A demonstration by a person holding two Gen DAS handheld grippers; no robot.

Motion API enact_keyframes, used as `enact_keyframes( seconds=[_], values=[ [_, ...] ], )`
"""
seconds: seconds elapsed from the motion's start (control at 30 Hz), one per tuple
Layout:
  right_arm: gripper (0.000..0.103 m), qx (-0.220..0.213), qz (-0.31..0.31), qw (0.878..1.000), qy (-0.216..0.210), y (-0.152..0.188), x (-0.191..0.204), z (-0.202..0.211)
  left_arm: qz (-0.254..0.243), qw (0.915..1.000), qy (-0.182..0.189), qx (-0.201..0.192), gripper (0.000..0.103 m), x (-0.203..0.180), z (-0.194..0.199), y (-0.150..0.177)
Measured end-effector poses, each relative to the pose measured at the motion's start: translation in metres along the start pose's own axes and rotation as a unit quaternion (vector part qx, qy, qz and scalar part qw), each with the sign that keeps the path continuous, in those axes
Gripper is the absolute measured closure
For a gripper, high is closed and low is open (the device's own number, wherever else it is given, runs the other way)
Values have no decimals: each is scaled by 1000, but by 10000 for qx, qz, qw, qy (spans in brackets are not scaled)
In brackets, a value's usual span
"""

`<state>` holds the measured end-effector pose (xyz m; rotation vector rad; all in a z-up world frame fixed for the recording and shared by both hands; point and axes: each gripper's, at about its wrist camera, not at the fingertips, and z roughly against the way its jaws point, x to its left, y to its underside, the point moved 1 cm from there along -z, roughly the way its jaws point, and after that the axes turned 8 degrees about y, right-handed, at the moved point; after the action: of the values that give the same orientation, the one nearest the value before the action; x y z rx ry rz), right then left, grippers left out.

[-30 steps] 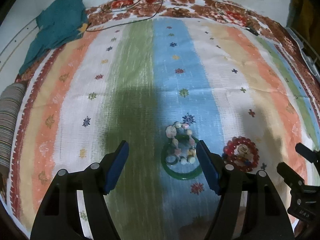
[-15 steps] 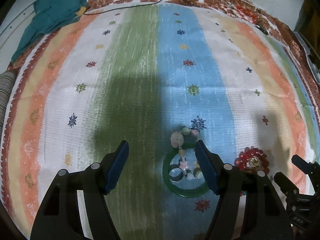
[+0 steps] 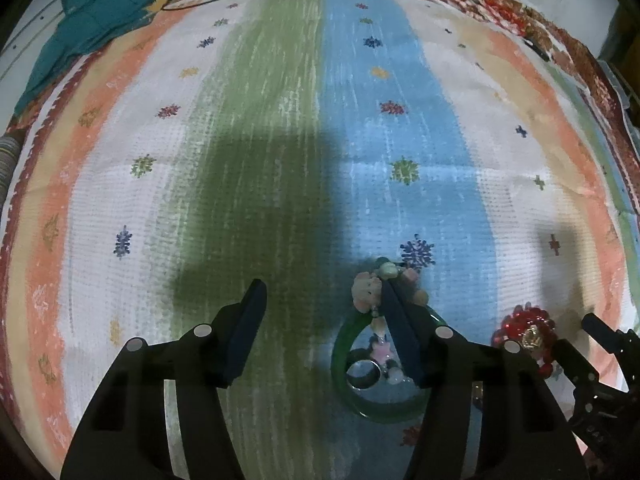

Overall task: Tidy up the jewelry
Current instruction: 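Grasp the pale pink-white bead bracelet with the left gripper while the right grasps the red bead bracelet, then lift both held bracelets and carry them over the silver tin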

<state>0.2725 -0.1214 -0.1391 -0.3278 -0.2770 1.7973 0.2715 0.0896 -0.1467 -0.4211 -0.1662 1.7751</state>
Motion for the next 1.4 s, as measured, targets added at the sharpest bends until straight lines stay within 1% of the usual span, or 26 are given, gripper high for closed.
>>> enact_keyframes(
  seconds=[0.17,0.23,0.3,0.33,0.37,0.4,0.43,0.47,0.57,0.7,0.87,1.0,1.23,1.4],
  values=[
    [44,71,99,9999,-46,0,7,-8,-133,9999,8,20,44,-5,-9,-3],
    [47,59,137,9999,-19,0,8,-9,-276,9996,-20,21,48,-10,-11,-4],
    [53,38,148,9999,-51,1,8,-10,-327,9991,-256,15,72,-12,-13,-3],
    [62,35,128,9999,-63,1,6,-10,-335,9990,-303,-8,76,-11,-13,-2],
    [72,27,121,9999,-24,0,5,-9,-344,9990,-290,-10,83,-11,-13,-2],
    [76,11,165,9998,57,0,5,-9,-360,9989,-288,-11,87,-11,-12,-1],
    [84,-15,215,9997,94,0,6,-9,-366,9989,-281,-13,87,-10,-12,-1],
    [88,-24,231,9997,98,0,5,-9,-350,9991,-243,-16,87,-9,-10,-1],
    [89,-51,175,9998,41,1,3,-7,-223,9996,-181,-26,87,-3,-5,0],
    [89,-131,62,9999,-50,0,0,1,-207,9996,-146,-124,88,-4,9,2],
    [89,-384,104,9992,-102,-1,4,23,-327,9987,-147,-351,88,-10,33,5],
    [89,-583,109,9982,-125,0,7,39,-401,9983,-66,-428,88,-15,48,11],
    [89,-691,158,9973,-201,5,13,55,-465,9975,23,-540,88,-21,64,16],
    [89,-866,117,9957,-303,8,10,71,-485,9967,60,-647,88,-26,76,19]
  ],
)
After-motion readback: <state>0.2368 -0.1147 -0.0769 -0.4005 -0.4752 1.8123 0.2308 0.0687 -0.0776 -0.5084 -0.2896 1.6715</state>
